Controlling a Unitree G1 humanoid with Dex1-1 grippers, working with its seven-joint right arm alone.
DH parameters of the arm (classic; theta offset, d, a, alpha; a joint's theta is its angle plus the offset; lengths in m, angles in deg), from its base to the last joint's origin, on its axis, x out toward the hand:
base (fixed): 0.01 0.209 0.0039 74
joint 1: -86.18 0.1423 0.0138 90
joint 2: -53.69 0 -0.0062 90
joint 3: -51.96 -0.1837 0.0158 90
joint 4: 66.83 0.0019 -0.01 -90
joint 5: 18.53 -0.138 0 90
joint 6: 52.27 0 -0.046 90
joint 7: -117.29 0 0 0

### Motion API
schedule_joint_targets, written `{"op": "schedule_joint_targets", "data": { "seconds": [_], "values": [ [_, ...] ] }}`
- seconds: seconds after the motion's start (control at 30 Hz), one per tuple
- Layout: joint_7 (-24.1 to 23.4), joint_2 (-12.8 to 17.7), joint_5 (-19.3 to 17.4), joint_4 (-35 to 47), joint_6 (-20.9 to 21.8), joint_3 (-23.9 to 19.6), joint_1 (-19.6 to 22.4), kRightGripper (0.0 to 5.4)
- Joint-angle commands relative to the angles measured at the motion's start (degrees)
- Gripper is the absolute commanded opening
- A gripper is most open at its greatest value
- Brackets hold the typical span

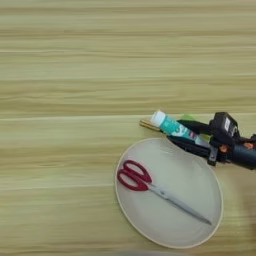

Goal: Move the objects on the table

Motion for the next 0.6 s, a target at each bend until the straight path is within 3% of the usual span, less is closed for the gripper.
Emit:
{"op": "schedule_joint_targets", "data": {
  "seconds": [0.03,0.3,0.6],
  "values": [
    [-7.0,-0.5,-0.6,-2.1,-1.0,-3.9,7.7,1.68],
    [-16.7,-2.2,3.0,-9.5,-1.7,-5.6,14.3,1.68],
    [-23.0,1.9,11.1,-21.4,0.8,-6.1,19.8,1.68]
  ]
}}
